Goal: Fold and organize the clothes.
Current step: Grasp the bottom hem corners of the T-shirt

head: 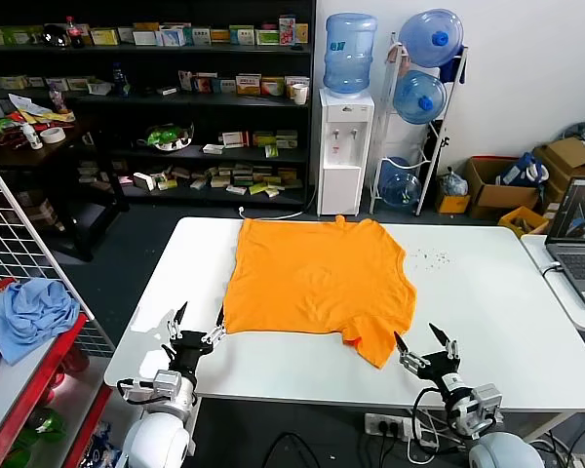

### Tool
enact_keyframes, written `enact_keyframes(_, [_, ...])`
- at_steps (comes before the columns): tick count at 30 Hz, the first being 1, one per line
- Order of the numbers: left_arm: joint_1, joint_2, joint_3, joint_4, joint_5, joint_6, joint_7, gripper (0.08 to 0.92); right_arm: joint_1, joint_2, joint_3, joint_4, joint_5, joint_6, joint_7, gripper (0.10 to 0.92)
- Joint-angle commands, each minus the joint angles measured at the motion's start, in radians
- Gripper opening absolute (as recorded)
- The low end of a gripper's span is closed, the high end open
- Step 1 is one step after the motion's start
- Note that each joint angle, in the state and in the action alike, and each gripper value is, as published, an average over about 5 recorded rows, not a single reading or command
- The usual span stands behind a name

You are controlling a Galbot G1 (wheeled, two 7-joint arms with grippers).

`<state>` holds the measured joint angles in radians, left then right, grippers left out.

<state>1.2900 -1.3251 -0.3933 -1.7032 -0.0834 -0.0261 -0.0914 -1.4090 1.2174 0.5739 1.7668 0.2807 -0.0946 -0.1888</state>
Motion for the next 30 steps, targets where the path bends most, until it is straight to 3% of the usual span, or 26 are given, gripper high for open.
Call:
enact_keyframes(1, [-0.02,0.025,0.03,0.013,-0.005,0.124,0.022,0.823,0.021,-0.001,-0.023,-0.006,0.0,-0.061,0.025,0.823])
enact_keyframes(7, [-0.048,0.045,0.077,0.041,-0.063,0.22,0.012,0.823,0.088,0.003,-0.065,-0.056,0.003,-0.15,0.057,0.823])
enact_keyframes(30, [-0.105,0.044,0.102,0.127,-0.155,0.239,-0.008,0.823,0.189,0.04,-0.132,-0.198,-0.06,-0.166,0.037,0.823])
